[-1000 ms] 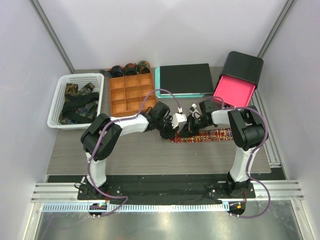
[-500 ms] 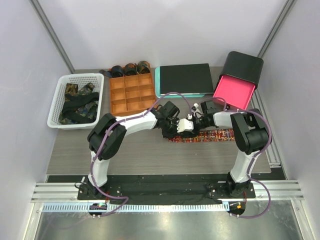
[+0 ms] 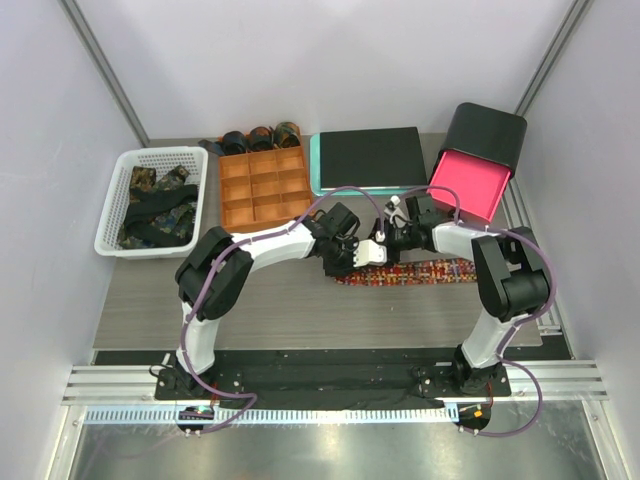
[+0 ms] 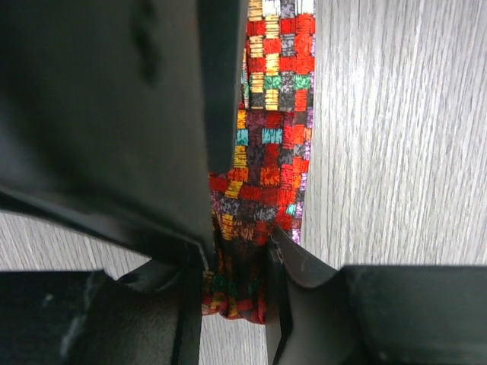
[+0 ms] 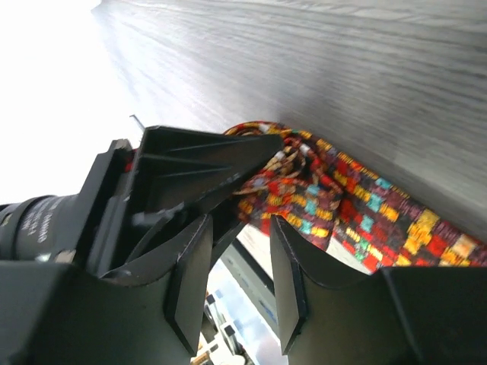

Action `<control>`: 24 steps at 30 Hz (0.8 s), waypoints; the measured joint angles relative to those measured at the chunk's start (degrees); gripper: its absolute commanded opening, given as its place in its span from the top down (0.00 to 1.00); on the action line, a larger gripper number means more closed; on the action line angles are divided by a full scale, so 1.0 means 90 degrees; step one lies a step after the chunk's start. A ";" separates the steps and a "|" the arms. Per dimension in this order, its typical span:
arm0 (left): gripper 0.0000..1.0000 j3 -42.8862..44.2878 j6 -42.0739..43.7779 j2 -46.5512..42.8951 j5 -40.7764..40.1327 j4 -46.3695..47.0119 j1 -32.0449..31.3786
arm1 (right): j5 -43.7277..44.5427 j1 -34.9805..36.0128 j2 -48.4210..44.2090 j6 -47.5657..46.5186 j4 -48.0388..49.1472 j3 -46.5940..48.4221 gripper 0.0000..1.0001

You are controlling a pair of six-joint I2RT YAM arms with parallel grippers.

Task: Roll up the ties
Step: Roll the tie at the center of the board.

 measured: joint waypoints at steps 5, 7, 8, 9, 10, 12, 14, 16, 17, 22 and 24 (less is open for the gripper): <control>0.75 0.0005 -0.0017 0.0000 -0.0012 -0.0034 0.0005 | 0.0204 0.0165 0.0299 0.0102 0.0114 0.0000 0.58; 0.75 0.0005 -0.0017 0.0000 -0.0017 -0.0034 0.0002 | 0.0233 0.0277 0.0466 0.0146 0.0143 0.0000 0.61; 0.75 0.0005 -0.0022 0.0000 -0.0017 -0.0034 0.0002 | 0.0240 0.0333 0.0527 0.0165 0.0165 0.0000 0.62; 0.75 0.0005 -0.0022 0.0000 -0.0017 -0.0034 0.0002 | 0.0240 0.0369 0.0563 0.0180 0.0194 0.0000 0.62; 0.74 0.0005 -0.0024 0.0000 -0.0017 -0.0034 0.0002 | 0.0240 0.0376 0.0568 0.0192 0.0223 0.0000 0.62; 0.74 0.0005 -0.0032 0.0000 -0.0017 -0.0034 0.0002 | 0.0240 0.0379 0.0568 0.0221 0.0265 0.0000 0.57; 0.74 0.0005 -0.0044 0.0000 -0.0015 -0.0032 0.0005 | 0.0248 0.0379 0.0571 0.0287 0.0277 -0.0010 0.59; 0.74 0.0005 -0.0053 0.0000 -0.0019 -0.0032 0.0007 | 0.0231 0.0379 0.0593 0.0410 0.0389 -0.0049 0.68; 0.74 0.0005 -0.0056 0.0000 -0.0019 -0.0034 0.0015 | 0.0214 0.0381 0.0610 0.0498 0.0478 -0.0075 0.79; 0.67 0.0000 -0.0061 0.0000 -0.0034 -0.0041 0.0024 | 0.0027 0.0396 0.0712 0.0707 0.0731 -0.0080 0.99; 0.62 -0.0002 -0.0080 -0.0002 -0.0027 -0.0034 0.0039 | 0.0000 0.0379 0.0724 0.0704 0.0743 -0.0080 0.99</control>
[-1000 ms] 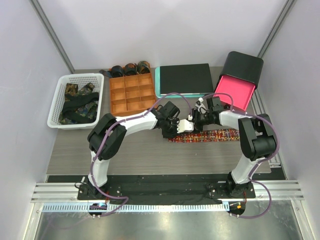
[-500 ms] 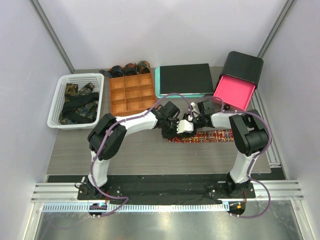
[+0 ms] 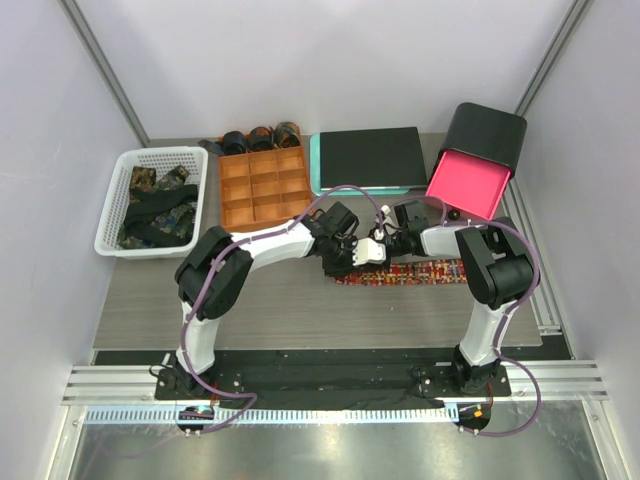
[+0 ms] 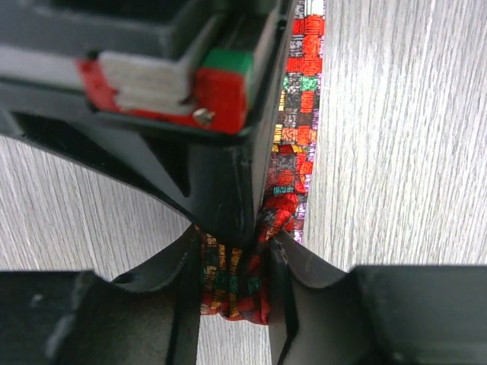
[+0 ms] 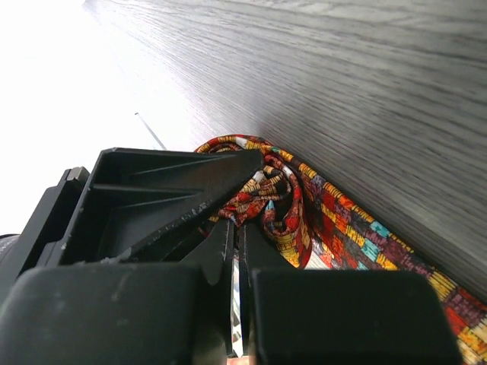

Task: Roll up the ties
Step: Roll the tie at the center of the board.

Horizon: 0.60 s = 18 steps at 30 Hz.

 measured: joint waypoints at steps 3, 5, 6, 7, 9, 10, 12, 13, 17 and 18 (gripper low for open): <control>0.48 -0.0005 -0.0102 0.0000 0.0058 0.0019 0.0061 | -0.0034 -0.0051 0.0027 -0.0066 -0.0005 0.0000 0.99; 0.41 -0.0039 -0.0172 0.0000 0.0129 0.0046 0.0151 | -0.0039 -0.0100 0.0051 -0.0155 -0.0046 0.0000 0.99; 0.38 -0.0075 -0.0238 -0.0005 0.0197 0.0066 0.0194 | -0.0051 -0.0131 0.0070 -0.0211 -0.0075 0.0000 0.99; 0.36 -0.0102 -0.0282 -0.0029 0.0250 0.0100 0.0238 | -0.0068 -0.0168 0.0102 -0.0262 -0.0107 0.0000 0.99; 0.32 -0.0265 -0.0389 -0.0114 0.0393 0.0163 0.0359 | -0.0092 -0.0250 0.0163 -0.0393 -0.0175 -0.0002 0.99; 0.31 -0.0350 -0.0440 -0.0180 0.0478 0.0211 0.0410 | -0.0109 -0.0289 0.0192 -0.0442 -0.0216 -0.0005 0.99; 0.28 -0.0580 -0.0539 -0.0350 0.0593 0.0306 0.0503 | -0.0141 -0.0342 0.0233 -0.0556 -0.0282 -0.0005 0.99; 0.27 -0.0714 -0.0605 -0.0452 0.0668 0.0352 0.0546 | -0.0153 -0.0364 0.0240 -0.0607 -0.0313 -0.0005 0.99; 0.24 -0.1168 -0.0821 -0.0765 0.0967 0.0668 0.0687 | -0.0175 -0.0437 0.0265 -0.0877 -0.0488 -0.0005 0.99; 0.24 -0.1243 -0.0879 -0.0801 0.1027 0.0760 0.0704 | -0.0175 -0.0457 0.0270 -0.0937 -0.0542 -0.0005 0.99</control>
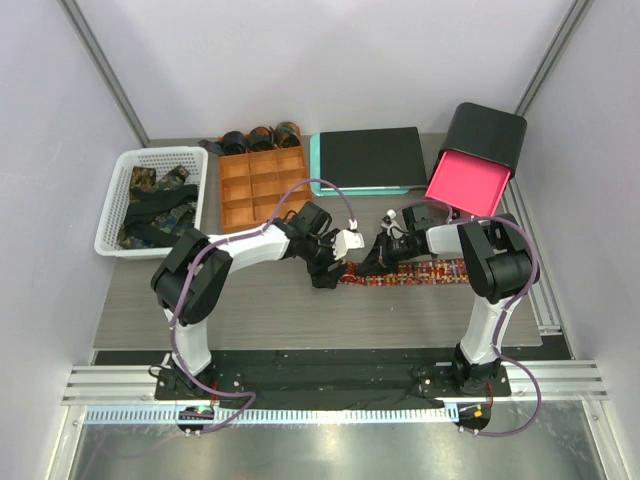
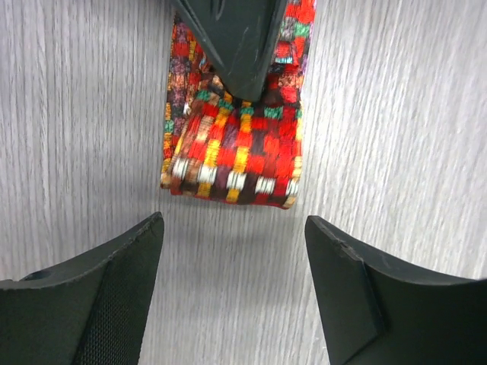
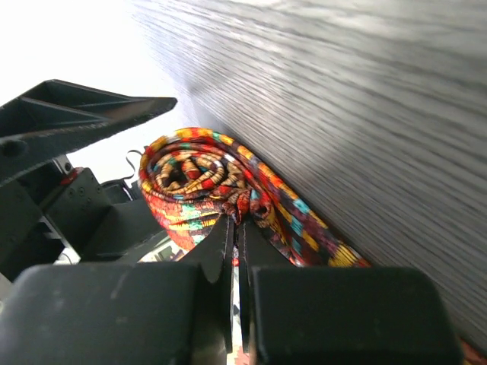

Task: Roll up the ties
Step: Roll the tie at the center of the board.

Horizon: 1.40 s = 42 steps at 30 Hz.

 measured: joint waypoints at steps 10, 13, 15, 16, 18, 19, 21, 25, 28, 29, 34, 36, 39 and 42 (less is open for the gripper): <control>0.27 -0.0153 -0.0578 0.0085 0.0393 0.1158 0.0015 | -0.0056 -0.0102 0.0129 -0.0362 -0.0335 0.0053 0.99; 0.31 -0.0153 -0.0568 0.0187 0.0549 0.1350 0.0015 | -0.0068 -0.0102 0.0170 -0.0418 -0.0420 0.0107 0.99; 0.36 -0.0153 -0.0525 0.0253 0.0665 0.1428 0.0000 | -0.0095 -0.0104 0.0211 -0.0442 -0.0493 0.0160 0.99; 0.38 -0.0153 -0.0491 0.0274 0.0716 0.1445 -0.0007 | -0.0114 -0.0104 0.0243 -0.0449 -0.0537 0.0194 0.99; 0.42 -0.0153 -0.0359 0.0277 0.0780 0.1447 -0.0036 | -0.0153 -0.0104 0.0294 -0.0457 -0.0610 0.0245 0.99; 0.46 -0.0146 -0.0279 0.0277 0.0804 0.1455 -0.0063 | -0.0175 -0.0107 0.0313 -0.0491 -0.0636 0.0270 0.99; 0.48 -0.0129 -0.0136 0.0277 0.0831 0.1462 -0.0121 | -0.0194 -0.0102 0.0335 -0.0542 -0.0690 0.0308 0.99; 0.57 0.0051 -0.0058 0.0338 0.0833 0.1438 -0.0253 | -0.0223 -0.0087 0.0350 -0.0563 -0.0699 0.0325 0.99; 0.57 0.0233 -0.0112 0.0476 0.0835 0.1426 -0.0342 | -0.0236 -0.0085 0.0350 -0.0559 -0.0680 0.0325 0.99; 0.57 0.0299 -0.0148 0.0537 0.0835 0.1418 -0.0369 | -0.0243 -0.0083 0.0352 -0.0546 -0.0656 0.0321 0.99; 0.58 0.0551 -0.0415 0.0755 0.0833 0.1316 -0.0420 | -0.0345 -0.0097 0.0352 -0.0444 -0.0333 0.0189 0.99; 0.59 0.0648 -0.0442 0.0806 0.0811 0.1190 -0.0430 | -0.0386 -0.0102 0.0352 -0.0410 -0.0211 0.0141 0.99; 0.67 0.0758 -0.0447 0.0855 0.0644 0.1027 -0.0488 | -0.0442 -0.0112 0.0342 -0.0321 0.0019 0.0049 0.99; 0.73 0.0845 -0.0466 0.0891 0.0415 0.0906 -0.0566 | -0.0471 -0.0114 0.0311 -0.0182 0.0289 -0.0073 0.99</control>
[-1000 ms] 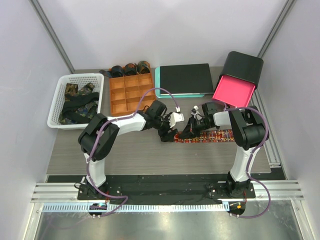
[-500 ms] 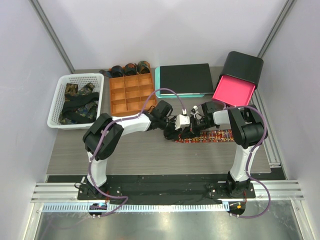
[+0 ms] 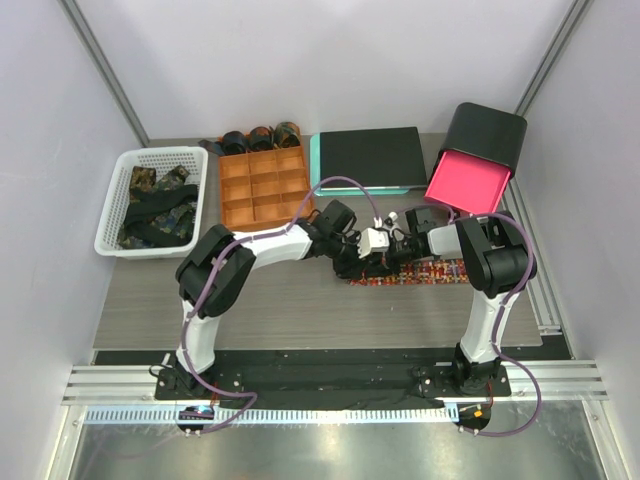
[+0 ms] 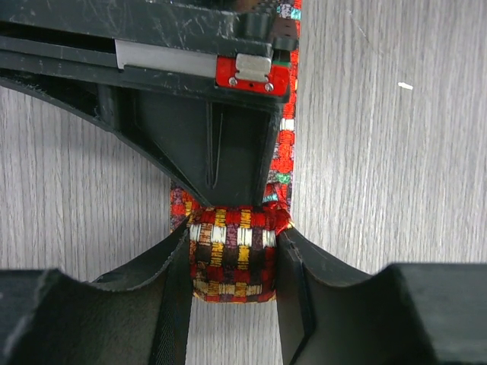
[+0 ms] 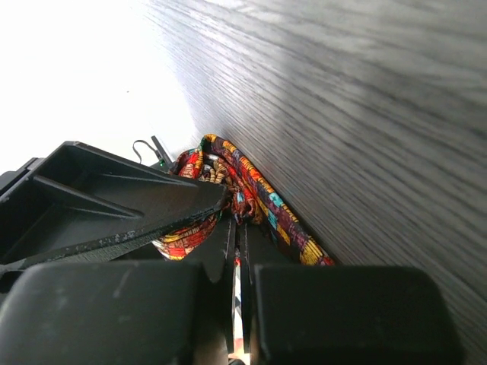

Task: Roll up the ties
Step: Roll the tie at the center of the board.

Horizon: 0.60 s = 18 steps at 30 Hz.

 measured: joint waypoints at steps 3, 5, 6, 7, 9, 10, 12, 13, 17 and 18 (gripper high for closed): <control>0.76 0.0136 0.0007 0.0068 -0.0202 -0.0182 -0.0073 | 0.0000 -0.0007 -0.0034 0.0078 0.0138 -0.0078 0.99; 0.77 0.0270 0.0036 0.0126 -0.0347 -0.0362 -0.0126 | 0.0005 -0.0010 -0.0044 0.0087 0.0153 -0.0085 0.97; 0.78 0.0318 0.0061 0.0146 -0.0406 -0.0440 -0.0148 | 0.0022 -0.0010 -0.0053 0.0092 0.0131 -0.0085 0.96; 0.78 0.0362 0.0083 0.0163 -0.0464 -0.0515 -0.0168 | 0.0039 -0.0010 -0.0070 0.0100 0.0109 -0.0085 0.96; 0.79 0.0413 0.0148 0.0185 -0.0549 -0.0600 -0.0206 | 0.0124 -0.0010 -0.0124 0.0121 0.0019 -0.0083 0.94; 0.79 0.0427 0.0185 0.0189 -0.0585 -0.0622 -0.0223 | 0.0168 -0.0007 -0.0148 0.0121 -0.0029 -0.0070 0.94; 0.80 0.0442 0.0238 0.0233 -0.0673 -0.0653 -0.0262 | 0.0289 0.0010 -0.0206 0.0107 -0.0194 -0.0027 0.93; 0.80 0.0452 0.0257 0.0248 -0.0707 -0.0663 -0.0279 | 0.0369 0.0019 -0.0245 0.0085 -0.0287 0.0000 0.93; 0.81 0.0520 0.0350 0.0369 -0.0835 -0.0702 -0.0350 | 0.0602 0.0034 -0.0357 -0.0015 -0.0617 0.0087 0.86; 0.81 0.0551 0.0374 0.0408 -0.0865 -0.0716 -0.0369 | 0.0653 0.0034 -0.0376 -0.0053 -0.0699 0.0119 0.85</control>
